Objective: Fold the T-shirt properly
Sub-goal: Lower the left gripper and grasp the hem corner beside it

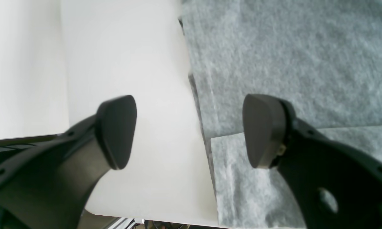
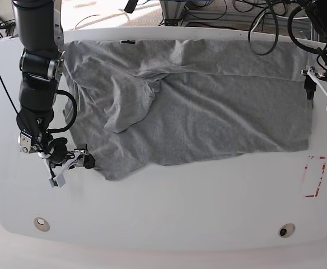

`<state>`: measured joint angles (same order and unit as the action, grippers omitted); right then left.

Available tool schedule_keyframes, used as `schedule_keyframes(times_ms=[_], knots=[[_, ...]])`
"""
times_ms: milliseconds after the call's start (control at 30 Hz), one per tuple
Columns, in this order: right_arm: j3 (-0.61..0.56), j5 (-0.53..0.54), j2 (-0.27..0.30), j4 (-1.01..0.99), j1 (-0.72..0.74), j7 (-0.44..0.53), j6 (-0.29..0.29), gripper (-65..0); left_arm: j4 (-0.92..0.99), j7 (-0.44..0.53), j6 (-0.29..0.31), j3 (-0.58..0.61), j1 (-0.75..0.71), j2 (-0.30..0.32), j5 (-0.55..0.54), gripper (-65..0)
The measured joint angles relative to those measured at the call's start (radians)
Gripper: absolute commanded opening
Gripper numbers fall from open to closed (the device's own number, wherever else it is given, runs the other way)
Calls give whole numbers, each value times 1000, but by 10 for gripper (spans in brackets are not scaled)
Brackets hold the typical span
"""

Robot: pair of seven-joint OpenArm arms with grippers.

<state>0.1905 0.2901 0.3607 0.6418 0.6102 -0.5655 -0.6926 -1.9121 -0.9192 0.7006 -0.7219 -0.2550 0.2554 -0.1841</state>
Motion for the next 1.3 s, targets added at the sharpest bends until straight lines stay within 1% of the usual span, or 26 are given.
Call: schedule_keyframes(times_ms=[100,133,233,400,433,467,567,600,667,733,800,833,867,900,1000,1100,1167,1233,1300], knots=[[0,-71,-5,-89,6,84,2,-190,0,1,0,0,10,-3,-4,-165],[2,-76,-6,-106,9,114,2,-190,0,-1,0,0,14,-3,-4,-165],[6,-129,-23,-116,19,121,3,-190,0,1,0,0,20,0,-4,-165],[6,-128,-57,-121,15,167,3,-195,0,2,0,0,20,-2,-3,-165],[6,-128,-62,-121,15,164,3,-211,0,3,0,0,24,-2,-4,-162],[7,-129,-68,-120,16,160,3,-233,0,1,0,0,33,-2,-4,-161],[7,-126,-85,-119,17,153,3,-342,1,0,2,-12,70,-2,9,-147],[7,-127,-90,-119,18,150,3,-385,1,3,5,-23,84,-3,22,-125],[7,-127,-98,-119,18,143,3,-466,1,3,3,-40,117,-2,77,-58],[6,-130,-103,-120,18,139,3,-545,8,0,0,-46,149,0,96,-14],[4,-130,-103,-120,18,135,3,-631,37,-1,-5,-45,186,0,94,-8],[4,-130,-103,-121,18,135,3,-650,55,-2,-38,-40,207,-2,92,-7],[4,-132,-103,-121,18,132,3,-650,77,1,-79,-39,229,-5,84,-7],[4,-134,-102,-121,18,130,3,-650,96,3,-108,-38,249,-4,85,-7],[4,-136,-101,-121,18,126,3,-650,206,4,-181,-39,321,3,92,-7],[4,-134,-102,-121,18,127,3,-650,324,3,-190,-41,372,3,99,-7],[5,-133,-103,-121,18,125,3,-650,387,3,-184,-40,402,6,92,-7],[5,-133,-103,-121,16,127,3,-650,463,5,-195,-40,438,9,100,-7],[6,-129,-102,-121,14,128,3,-650,529,48,-194,-41,465,14,98,-7]])
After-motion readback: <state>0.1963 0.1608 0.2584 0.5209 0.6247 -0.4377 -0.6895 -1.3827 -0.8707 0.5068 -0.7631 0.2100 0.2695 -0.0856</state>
